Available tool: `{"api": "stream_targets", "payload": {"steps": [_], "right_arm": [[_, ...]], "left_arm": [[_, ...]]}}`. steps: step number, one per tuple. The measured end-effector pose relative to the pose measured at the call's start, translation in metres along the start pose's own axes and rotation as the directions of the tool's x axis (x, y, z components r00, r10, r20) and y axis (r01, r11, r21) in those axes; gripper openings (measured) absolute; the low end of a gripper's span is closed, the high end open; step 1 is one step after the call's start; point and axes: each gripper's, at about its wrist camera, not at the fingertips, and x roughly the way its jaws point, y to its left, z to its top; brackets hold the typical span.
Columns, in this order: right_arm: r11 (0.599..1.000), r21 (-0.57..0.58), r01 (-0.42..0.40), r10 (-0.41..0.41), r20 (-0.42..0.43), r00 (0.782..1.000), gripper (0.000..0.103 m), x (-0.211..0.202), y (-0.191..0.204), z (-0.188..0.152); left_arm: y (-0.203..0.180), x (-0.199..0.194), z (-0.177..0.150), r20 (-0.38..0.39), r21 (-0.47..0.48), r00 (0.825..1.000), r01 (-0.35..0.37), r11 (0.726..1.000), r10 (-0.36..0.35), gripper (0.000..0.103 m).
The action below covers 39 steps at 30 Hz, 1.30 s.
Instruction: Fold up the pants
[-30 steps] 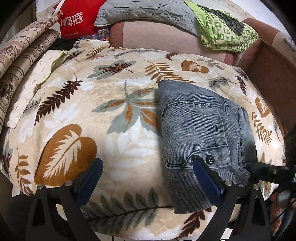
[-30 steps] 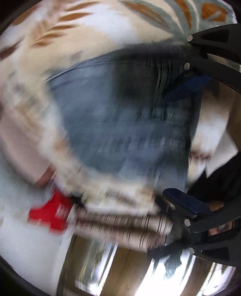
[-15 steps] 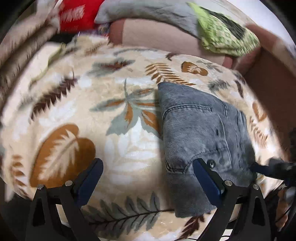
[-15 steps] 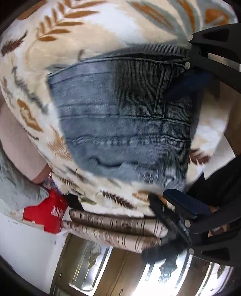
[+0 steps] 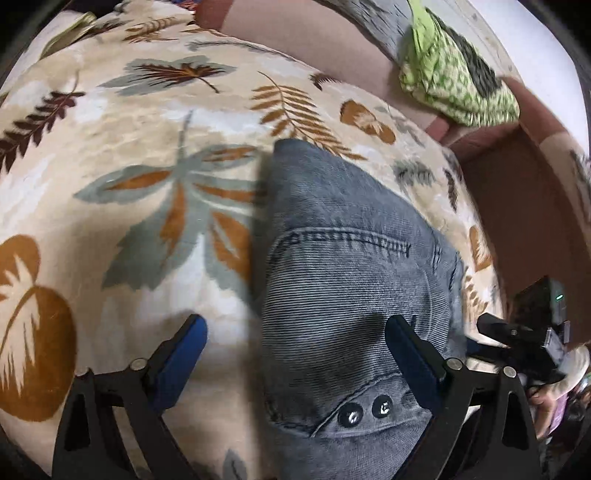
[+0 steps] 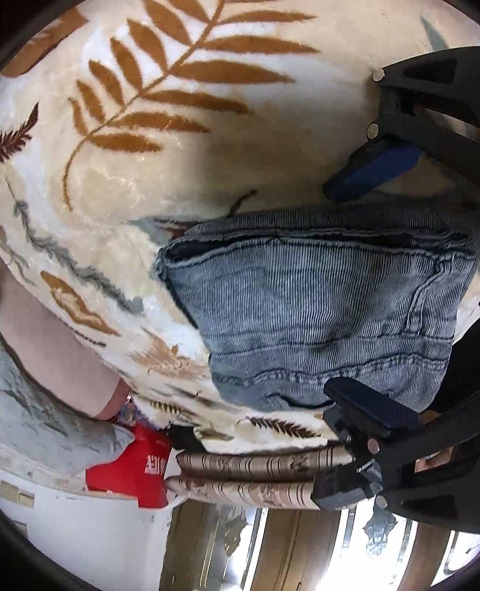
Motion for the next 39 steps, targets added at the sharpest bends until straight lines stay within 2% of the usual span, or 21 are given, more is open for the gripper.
{"api": "stream_targets", "payload": {"steps": [2,3,4,5,6,8,11,15,17,21,23,25,27,29,30,31,32,34,36,37,39], "right_arm": [[0.999,-0.033,0.031,-0.032,-0.018,0.999,0.084,0.002,0.003,-0.001],[0.997,-0.042,0.058,-0.059,-0.025,0.998,0.078,0.006,0.003,-0.001],[0.996,-0.043,0.072,-0.073,-0.026,0.997,0.074,0.007,0.001,-0.001],[0.994,-0.048,0.097,-0.098,-0.025,0.995,0.061,0.008,0.003,-0.001],[0.989,-0.067,0.129,-0.131,-0.026,0.991,0.048,0.008,0.005,-0.002],[0.977,-0.117,0.177,-0.181,-0.021,0.983,0.036,0.007,0.014,-0.005],[0.953,-0.189,0.236,-0.237,0.016,0.971,0.024,-0.002,0.033,-0.012],[0.937,-0.262,0.229,-0.217,0.075,0.973,0.02,-0.024,0.067,-0.02],[0.925,-0.303,0.227,-0.2,0.116,0.973,0.019,-0.032,0.091,-0.019],[0.916,-0.357,0.185,-0.123,0.189,0.974,0.019,-0.042,0.136,0.002],[0.915,-0.367,0.169,-0.1,0.2,0.975,0.019,-0.036,0.15,0.012],[0.916,-0.362,0.17,-0.104,0.194,0.975,0.019,-0.023,0.151,0.019],[0.924,-0.338,0.176,-0.128,0.158,0.979,0.021,0.0,0.139,0.024],[0.925,-0.305,0.225,-0.193,0.133,0.972,0.027,0.031,0.116,0.026],[0.912,-0.299,0.281,-0.261,0.107,0.959,0.037,0.049,0.102,0.024],[0.891,-0.296,0.345,-0.336,0.085,0.938,0.042,0.063,0.092,0.021],[0.885,-0.282,0.371,-0.36,0.093,0.928,0.051,0.066,0.083,0.017],[0.905,-0.262,0.335,-0.31,0.134,0.941,0.054,0.051,0.082,0.009],[0.895,-0.276,0.35,-0.301,0.206,0.931,0.057,0.031,0.093,-0.001],[0.897,-0.294,0.331,-0.266,0.239,0.934,0.059,0.02,0.101,-0.009],[0.892,-0.339,0.301,-0.21,0.278,0.937,0.069,0.009,0.118,-0.026]], "left_arm": [[-0.009,0.005,0.0,-0.006,0.045,1.0,-0.029,0.999,0.03,0.064],[-0.013,0.008,0.0,-0.013,0.056,1.0,-0.022,0.998,0.023,0.054],[-0.017,0.008,0.001,-0.013,0.065,0.999,-0.036,0.997,0.037,0.05],[-0.02,0.008,0.001,-0.013,0.081,0.999,-0.046,0.996,0.047,0.039],[-0.024,0.007,0.001,-0.009,0.105,0.998,-0.061,0.993,0.062,0.035],[-0.027,0.003,0.0,0.005,0.136,0.997,-0.076,0.988,0.076,0.022],[-0.039,-0.015,-0.003,0.066,0.208,0.995,-0.093,0.974,0.081,0.015],[-0.056,-0.052,-0.002,0.176,0.278,0.983,-0.098,0.956,0.05,0.015],[-0.06,-0.077,0.005,0.256,0.305,0.966,-0.123,0.945,0.043,0.015],[-0.042,-0.118,0.031,0.348,0.273,0.937,-0.125,0.954,0.023,0.015],[-0.028,-0.118,0.042,0.341,0.244,0.94,-0.119,0.962,0.029,0.017],[-0.011,-0.106,0.049,0.305,0.215,0.952,-0.108,0.971,0.038,0.018],[0.008,-0.072,0.053,0.247,0.176,0.966,-0.126,0.976,0.081,0.023],[0.022,-0.032,0.052,0.169,0.164,0.97,-0.202,0.965,0.175,0.042],[0.033,-0.012,0.048,0.126,0.158,0.957,-0.28,0.947,0.262,0.048],[0.04,-0.008,0.043,0.122,0.145,0.954,-0.289,0.946,0.272,0.06],[0.045,-0.017,0.038,0.152,0.117,0.954,-0.277,0.954,0.259,0.066],[0.043,-0.039,0.033,0.2,0.082,0.94,-0.297,0.951,0.276,0.071],[0.034,-0.062,0.023,0.266,0.088,0.925,-0.304,0.949,0.272,0.074],[0.028,-0.071,0.018,0.294,0.095,0.917,-0.31,0.946,0.271,0.078],[0.019,-0.081,0.003,0.336,0.083,0.897,-0.332,0.94,0.287,0.083]]}}
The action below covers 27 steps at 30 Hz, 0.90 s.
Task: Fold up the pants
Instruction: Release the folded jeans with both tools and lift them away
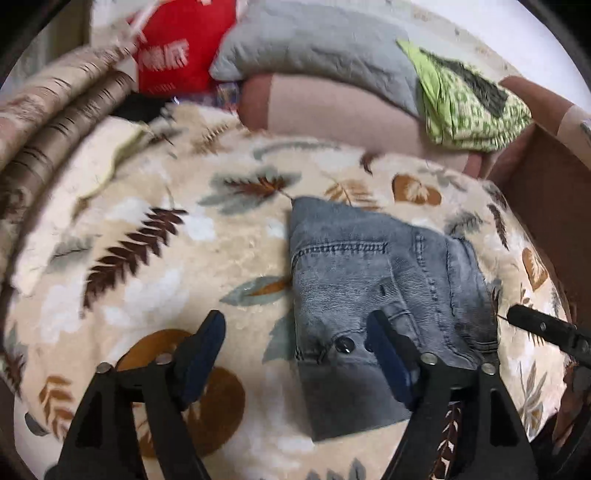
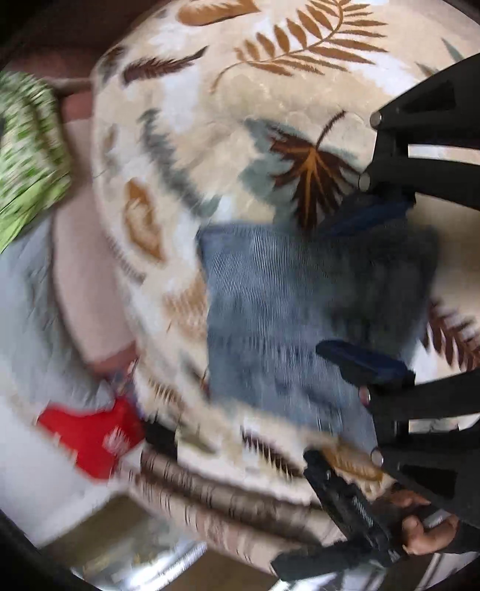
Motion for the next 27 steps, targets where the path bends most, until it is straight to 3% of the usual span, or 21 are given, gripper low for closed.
{"api": "stream_targets", "payload": {"steps": [2,3,5,6,9,11,12,14,19,23,26,27], "right_arm": [[0.999,-0.036,0.018,-0.017,0.015,1.0,0.075,0.001,0.011,-0.009],[0.997,-0.066,0.043,-0.043,0.001,0.999,0.079,0.009,0.014,-0.016],[0.984,-0.129,0.12,-0.138,-0.136,0.981,0.088,0.052,0.01,-0.036],[0.984,-0.132,0.12,-0.14,-0.158,0.977,0.091,0.061,0.006,-0.041],[0.985,-0.114,0.13,-0.142,-0.112,0.983,0.091,0.04,0.012,-0.035],[0.979,-0.153,0.135,-0.144,-0.045,0.989,0.092,0.013,0.021,-0.034],[0.97,-0.184,0.161,-0.164,-0.001,0.986,0.099,-0.001,0.024,-0.036],[0.959,-0.208,0.193,-0.191,0.031,0.981,0.103,-0.018,0.025,-0.042],[0.914,-0.27,0.304,-0.316,-0.005,0.949,0.103,-0.027,0.014,-0.059],[0.913,-0.277,0.299,-0.311,-0.001,0.95,0.103,-0.035,0.012,-0.063],[0.912,-0.283,0.298,-0.311,-0.001,0.95,0.103,-0.032,0.011,-0.065],[0.912,-0.283,0.298,-0.311,-0.003,0.95,0.103,-0.031,0.011,-0.065]], "left_arm": [[-0.007,0.002,-0.011,0.005,0.01,1.0,-0.014,1.0,0.014,0.088],[-0.012,0.014,-0.018,-0.032,0.033,0.999,-0.043,0.999,0.044,0.088],[-0.017,0.046,-0.032,-0.135,0.071,0.986,-0.091,0.993,0.1,0.089],[-0.012,0.039,-0.035,-0.106,0.04,0.99,-0.088,0.995,0.092,0.089],[-0.005,0.016,-0.026,-0.103,-0.014,0.992,-0.072,0.997,0.07,0.089],[-0.009,-0.005,-0.022,-0.044,-0.006,0.997,-0.062,0.998,0.061,0.089],[-0.01,-0.012,-0.02,-0.022,-0.004,0.998,-0.06,0.998,0.06,0.089],[-0.017,-0.026,-0.022,0.009,0.001,0.998,-0.058,0.998,0.058,0.098],[-0.038,-0.037,-0.026,-0.012,0.02,1.0,0.018,1.0,-0.018,0.099],[-0.049,-0.043,-0.026,-0.007,0.046,0.999,0.043,0.998,-0.043,0.103],[-0.049,-0.042,-0.024,-0.027,0.026,0.993,0.113,0.993,-0.112,0.103],[-0.049,-0.041,-0.023,-0.026,0.028,0.995,0.102,0.994,-0.101,0.103]]}}
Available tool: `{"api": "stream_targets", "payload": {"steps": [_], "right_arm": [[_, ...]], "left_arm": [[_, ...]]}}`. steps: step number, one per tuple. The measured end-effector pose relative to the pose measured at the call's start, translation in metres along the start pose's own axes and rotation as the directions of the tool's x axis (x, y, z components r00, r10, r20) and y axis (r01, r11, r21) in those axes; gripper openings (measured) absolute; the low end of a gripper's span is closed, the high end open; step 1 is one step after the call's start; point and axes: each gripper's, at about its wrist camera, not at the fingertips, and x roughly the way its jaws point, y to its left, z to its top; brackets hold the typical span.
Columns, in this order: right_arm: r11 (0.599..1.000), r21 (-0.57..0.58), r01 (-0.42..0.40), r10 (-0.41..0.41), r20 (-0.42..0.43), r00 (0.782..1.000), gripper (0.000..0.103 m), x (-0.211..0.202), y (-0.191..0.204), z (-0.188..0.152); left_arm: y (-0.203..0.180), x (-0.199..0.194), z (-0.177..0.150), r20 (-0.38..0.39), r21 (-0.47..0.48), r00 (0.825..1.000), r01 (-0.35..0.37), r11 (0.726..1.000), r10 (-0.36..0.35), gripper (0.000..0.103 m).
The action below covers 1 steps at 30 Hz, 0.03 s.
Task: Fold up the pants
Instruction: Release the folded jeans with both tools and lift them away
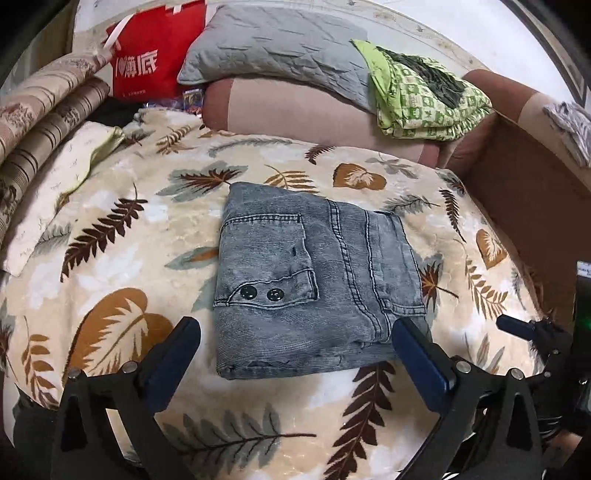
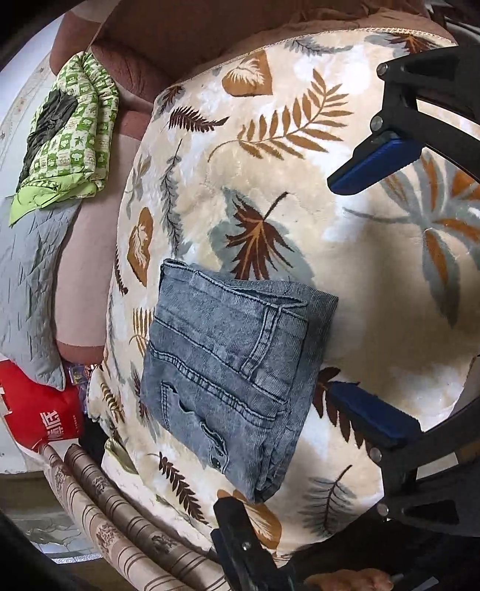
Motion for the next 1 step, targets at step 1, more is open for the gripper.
{"api": "stream_targets", "payload": {"steps": [1], "right_arm": [[1.0,0.002,-0.001,0.001,0.001,1.0,0.103,0.0004,0.0004,0.0014]], "left_arm": [[0.0001,0.0015,0.0015,0.005,0.01,1.0,-0.022,1.0,0.022,0.103]]}}
